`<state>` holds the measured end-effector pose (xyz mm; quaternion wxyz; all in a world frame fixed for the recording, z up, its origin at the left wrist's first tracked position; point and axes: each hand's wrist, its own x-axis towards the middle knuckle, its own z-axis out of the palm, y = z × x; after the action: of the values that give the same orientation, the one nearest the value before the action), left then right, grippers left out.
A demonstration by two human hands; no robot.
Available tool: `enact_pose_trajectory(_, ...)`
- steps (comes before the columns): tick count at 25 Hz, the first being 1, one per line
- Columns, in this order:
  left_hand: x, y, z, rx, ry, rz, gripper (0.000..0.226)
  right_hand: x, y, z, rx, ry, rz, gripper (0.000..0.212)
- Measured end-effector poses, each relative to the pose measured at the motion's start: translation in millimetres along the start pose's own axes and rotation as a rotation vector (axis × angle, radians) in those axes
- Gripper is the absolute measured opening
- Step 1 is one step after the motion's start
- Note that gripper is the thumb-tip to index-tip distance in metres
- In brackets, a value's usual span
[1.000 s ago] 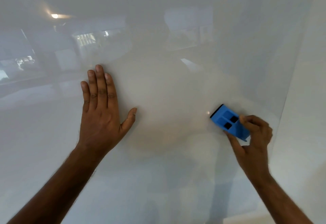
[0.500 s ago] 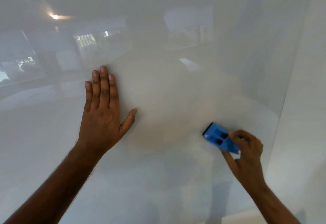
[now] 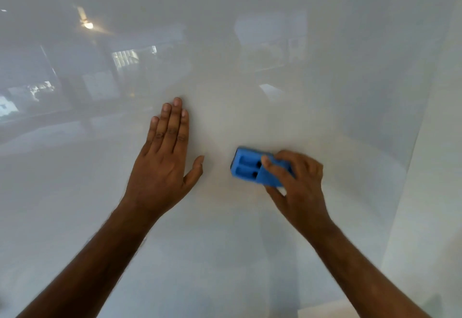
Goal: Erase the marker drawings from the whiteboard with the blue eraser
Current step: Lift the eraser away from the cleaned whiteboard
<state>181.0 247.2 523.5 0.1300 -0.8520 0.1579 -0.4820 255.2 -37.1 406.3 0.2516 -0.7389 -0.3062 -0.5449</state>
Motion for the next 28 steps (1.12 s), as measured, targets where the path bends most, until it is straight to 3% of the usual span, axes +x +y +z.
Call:
enact_pose_trajectory(3,-16,-5,0,0.001,-0.014,0.001,0.084,-58,26,-4,-0.130,-0.140,-0.133,0.068)
enact_pose_trajectory(6,-35,-3,3,-0.031,-0.026,-0.015,0.084,-76,60,-27,-0.199,-0.179,-0.083,0.069)
enact_pose_trajectory(10,-64,18,14,-0.086,-0.057,-0.018,0.083,-44,77,-61,-0.121,-0.077,0.314,0.055)
enact_pose_trajectory(13,-74,34,19,-0.124,-0.069,-0.014,0.082,-41,75,-69,0.112,0.012,0.649,0.067)
enact_pose_trajectory(16,-85,53,22,-0.189,-0.088,-0.041,0.083,-88,56,-75,0.203,-0.023,0.788,0.067)
enact_pose_trajectory(20,-115,95,39,-0.281,-0.175,-0.035,0.085,-197,34,-100,0.109,-0.188,0.931,0.064)
enact_pose_trajectory(28,-155,198,77,-0.491,-0.268,0.059,0.083,-396,31,-181,-0.297,-0.780,1.332,0.068)
